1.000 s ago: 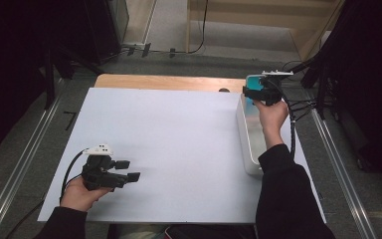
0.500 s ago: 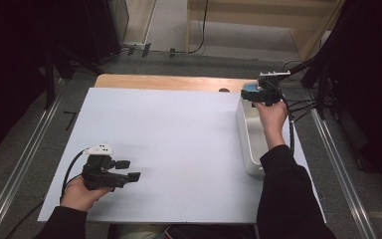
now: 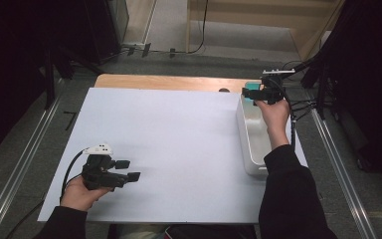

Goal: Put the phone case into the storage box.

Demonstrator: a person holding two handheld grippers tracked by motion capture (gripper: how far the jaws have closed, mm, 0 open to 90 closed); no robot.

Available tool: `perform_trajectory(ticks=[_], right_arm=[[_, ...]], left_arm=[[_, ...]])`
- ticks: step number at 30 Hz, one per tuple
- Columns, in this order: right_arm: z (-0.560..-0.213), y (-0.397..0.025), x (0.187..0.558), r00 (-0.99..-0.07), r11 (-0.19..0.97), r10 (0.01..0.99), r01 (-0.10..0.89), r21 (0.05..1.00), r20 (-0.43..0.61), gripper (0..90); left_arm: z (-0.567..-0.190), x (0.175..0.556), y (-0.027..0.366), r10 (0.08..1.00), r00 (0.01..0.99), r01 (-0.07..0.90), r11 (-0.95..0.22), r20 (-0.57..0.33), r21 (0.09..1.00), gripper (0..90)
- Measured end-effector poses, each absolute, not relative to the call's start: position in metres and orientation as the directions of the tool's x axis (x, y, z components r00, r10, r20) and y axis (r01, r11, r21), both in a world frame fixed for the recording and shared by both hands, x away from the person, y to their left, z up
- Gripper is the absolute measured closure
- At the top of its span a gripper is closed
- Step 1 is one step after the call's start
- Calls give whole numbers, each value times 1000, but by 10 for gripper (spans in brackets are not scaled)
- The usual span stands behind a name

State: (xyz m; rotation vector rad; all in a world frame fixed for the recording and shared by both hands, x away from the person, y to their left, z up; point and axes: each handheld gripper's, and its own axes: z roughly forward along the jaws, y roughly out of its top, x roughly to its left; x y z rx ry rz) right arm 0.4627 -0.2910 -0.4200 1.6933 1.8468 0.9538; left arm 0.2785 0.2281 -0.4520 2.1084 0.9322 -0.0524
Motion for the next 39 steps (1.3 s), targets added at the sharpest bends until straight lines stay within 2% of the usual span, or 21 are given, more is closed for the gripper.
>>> perform_trajectory(ticks=[18,34,39], right_arm=[[-390,-300,450,-185,28,975,649,761,122,0],[-368,-293,435,-326,74,927,645,761,186,0],[-364,-288,431,-375,121,912,632,766,165,0]], left_arm=[[-452,280,226,590,734,627,-400,-336,668,294],[-451,283,225,581,738,626,-400,-342,669,293],[-450,283,225,580,740,624,-404,-341,669,294]])
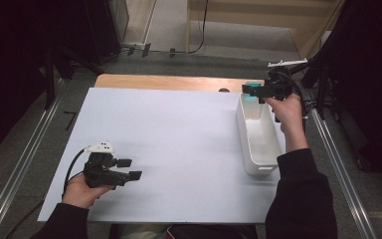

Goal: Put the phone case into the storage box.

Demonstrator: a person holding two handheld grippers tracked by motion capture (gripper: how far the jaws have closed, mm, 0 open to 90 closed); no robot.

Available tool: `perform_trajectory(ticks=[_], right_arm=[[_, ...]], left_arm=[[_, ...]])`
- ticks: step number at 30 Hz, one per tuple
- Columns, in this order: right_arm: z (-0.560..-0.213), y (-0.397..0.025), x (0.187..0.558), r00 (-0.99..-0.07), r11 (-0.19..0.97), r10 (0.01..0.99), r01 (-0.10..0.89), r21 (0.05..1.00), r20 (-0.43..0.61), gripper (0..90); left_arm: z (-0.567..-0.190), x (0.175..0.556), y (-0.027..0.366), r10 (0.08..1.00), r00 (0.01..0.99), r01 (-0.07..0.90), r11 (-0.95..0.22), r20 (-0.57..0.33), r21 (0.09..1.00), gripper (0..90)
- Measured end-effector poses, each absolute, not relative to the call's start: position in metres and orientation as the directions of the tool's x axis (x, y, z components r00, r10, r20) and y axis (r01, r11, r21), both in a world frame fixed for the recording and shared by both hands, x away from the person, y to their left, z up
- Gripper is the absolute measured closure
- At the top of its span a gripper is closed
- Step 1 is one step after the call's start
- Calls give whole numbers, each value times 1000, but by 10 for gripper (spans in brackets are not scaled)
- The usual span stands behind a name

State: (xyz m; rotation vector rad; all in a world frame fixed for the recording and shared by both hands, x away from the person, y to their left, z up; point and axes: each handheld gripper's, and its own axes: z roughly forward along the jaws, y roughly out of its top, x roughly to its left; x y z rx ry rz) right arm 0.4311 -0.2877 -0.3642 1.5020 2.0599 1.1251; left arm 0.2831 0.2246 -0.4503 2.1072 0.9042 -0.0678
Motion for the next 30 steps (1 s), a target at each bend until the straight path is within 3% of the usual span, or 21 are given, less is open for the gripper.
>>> perform_trajectory(ticks=[3,11,30], right_arm=[[-363,-284,429,-413,159,898,628,762,152,39],[-364,-268,424,-511,247,850,607,755,132,40],[-361,-243,394,-593,299,790,594,747,155,40]], left_arm=[[-450,283,224,578,742,622,-409,-338,667,293],[-449,283,225,575,745,620,-412,-337,667,293],[-448,283,225,561,754,611,-413,-340,675,293]])
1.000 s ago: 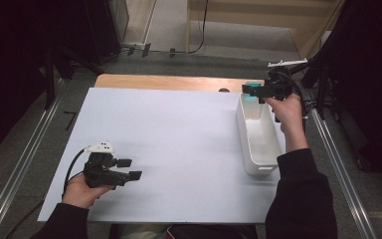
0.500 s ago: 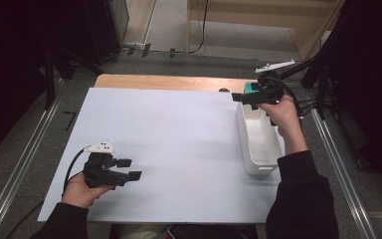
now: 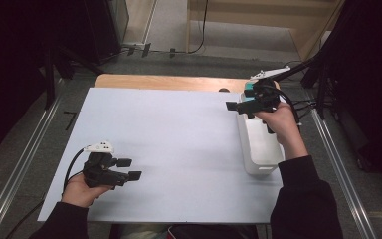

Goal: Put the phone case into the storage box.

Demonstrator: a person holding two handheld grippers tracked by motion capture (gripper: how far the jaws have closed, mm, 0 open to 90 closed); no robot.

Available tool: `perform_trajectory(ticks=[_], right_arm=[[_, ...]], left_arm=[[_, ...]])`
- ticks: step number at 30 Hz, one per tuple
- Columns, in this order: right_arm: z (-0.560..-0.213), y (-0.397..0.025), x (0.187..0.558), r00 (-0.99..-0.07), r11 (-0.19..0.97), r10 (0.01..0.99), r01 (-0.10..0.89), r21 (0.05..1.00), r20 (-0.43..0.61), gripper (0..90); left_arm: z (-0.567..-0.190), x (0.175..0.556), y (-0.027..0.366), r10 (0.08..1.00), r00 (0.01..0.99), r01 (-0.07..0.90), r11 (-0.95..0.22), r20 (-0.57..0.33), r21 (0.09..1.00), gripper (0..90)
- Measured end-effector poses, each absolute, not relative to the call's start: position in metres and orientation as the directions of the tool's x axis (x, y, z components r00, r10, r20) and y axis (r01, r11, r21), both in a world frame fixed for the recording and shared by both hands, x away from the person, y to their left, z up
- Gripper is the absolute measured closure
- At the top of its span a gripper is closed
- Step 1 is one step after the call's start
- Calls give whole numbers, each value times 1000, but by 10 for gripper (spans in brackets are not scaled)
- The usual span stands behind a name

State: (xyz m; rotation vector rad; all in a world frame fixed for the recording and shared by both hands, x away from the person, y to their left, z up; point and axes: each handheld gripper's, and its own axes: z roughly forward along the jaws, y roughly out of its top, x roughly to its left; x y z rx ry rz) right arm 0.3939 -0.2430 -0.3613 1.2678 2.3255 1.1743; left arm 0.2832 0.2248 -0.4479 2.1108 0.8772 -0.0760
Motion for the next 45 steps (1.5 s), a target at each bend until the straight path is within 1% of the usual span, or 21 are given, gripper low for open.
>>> perform_trajectory(ticks=[8,27,33,45], right_arm=[[-360,-238,379,-610,304,775,589,748,166,41],[-364,-212,346,-672,353,725,553,754,153,51],[-369,-209,337,-685,352,713,536,768,151,51],[-382,-205,320,-698,352,696,535,768,167,52]], left_arm=[[-447,284,224,554,760,607,-418,-340,676,293],[-445,284,224,549,762,604,-409,-345,684,293],[-445,283,224,545,765,601,-414,-343,684,293],[-445,283,224,546,765,601,-412,-342,685,293]])
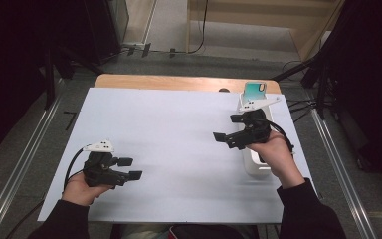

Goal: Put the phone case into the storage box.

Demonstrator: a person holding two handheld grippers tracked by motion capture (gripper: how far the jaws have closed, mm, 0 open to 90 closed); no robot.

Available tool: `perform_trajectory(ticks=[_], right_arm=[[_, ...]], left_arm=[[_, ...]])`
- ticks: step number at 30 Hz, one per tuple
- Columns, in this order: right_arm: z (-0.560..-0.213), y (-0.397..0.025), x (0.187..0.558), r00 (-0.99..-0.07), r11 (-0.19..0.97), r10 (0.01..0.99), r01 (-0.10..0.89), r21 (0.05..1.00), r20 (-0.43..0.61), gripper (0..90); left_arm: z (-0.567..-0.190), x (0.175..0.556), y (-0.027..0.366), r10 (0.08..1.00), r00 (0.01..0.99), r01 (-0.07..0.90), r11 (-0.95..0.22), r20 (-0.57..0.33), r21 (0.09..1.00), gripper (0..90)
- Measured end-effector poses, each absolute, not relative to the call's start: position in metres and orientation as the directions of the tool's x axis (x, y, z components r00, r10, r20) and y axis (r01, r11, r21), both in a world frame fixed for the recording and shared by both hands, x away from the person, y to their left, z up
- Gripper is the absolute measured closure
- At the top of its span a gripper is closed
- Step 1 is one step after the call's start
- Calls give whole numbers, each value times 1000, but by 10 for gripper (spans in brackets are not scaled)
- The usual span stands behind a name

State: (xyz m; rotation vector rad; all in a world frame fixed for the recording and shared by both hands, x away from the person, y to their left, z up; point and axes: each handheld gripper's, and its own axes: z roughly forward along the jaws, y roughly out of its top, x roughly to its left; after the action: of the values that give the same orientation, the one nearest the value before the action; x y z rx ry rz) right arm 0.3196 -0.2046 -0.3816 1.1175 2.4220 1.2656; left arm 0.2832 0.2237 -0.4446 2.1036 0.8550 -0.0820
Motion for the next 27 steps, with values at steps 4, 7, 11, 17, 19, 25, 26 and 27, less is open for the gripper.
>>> perform_trajectory(ticks=[4,7,11,17,19,25,26,27], right_arm=[[-389,-204,314,-703,364,691,538,760,167,134],[-393,-203,310,-708,360,684,539,762,178,134],[-395,-203,304,-711,354,678,539,765,187,134],[-399,-201,296,-717,360,663,559,747,216,134],[-402,-201,294,-718,366,661,562,742,218,134],[-410,-198,285,-739,385,642,543,746,207,134],[-411,-198,283,-740,383,639,542,748,209,134],[-412,-198,282,-740,379,638,542,750,213,134]], left_arm=[[-445,283,224,546,765,601,-412,-342,685,293],[-445,283,224,547,765,600,-413,-340,686,293],[-445,283,223,545,767,598,-413,-340,687,293],[-444,283,224,545,767,597,-410,-339,690,293],[-445,283,224,545,768,595,-412,-337,690,293],[-444,283,225,548,766,597,-411,-337,688,293],[-444,283,225,547,767,596,-412,-336,689,293],[-444,283,225,547,767,596,-413,-336,689,293]])
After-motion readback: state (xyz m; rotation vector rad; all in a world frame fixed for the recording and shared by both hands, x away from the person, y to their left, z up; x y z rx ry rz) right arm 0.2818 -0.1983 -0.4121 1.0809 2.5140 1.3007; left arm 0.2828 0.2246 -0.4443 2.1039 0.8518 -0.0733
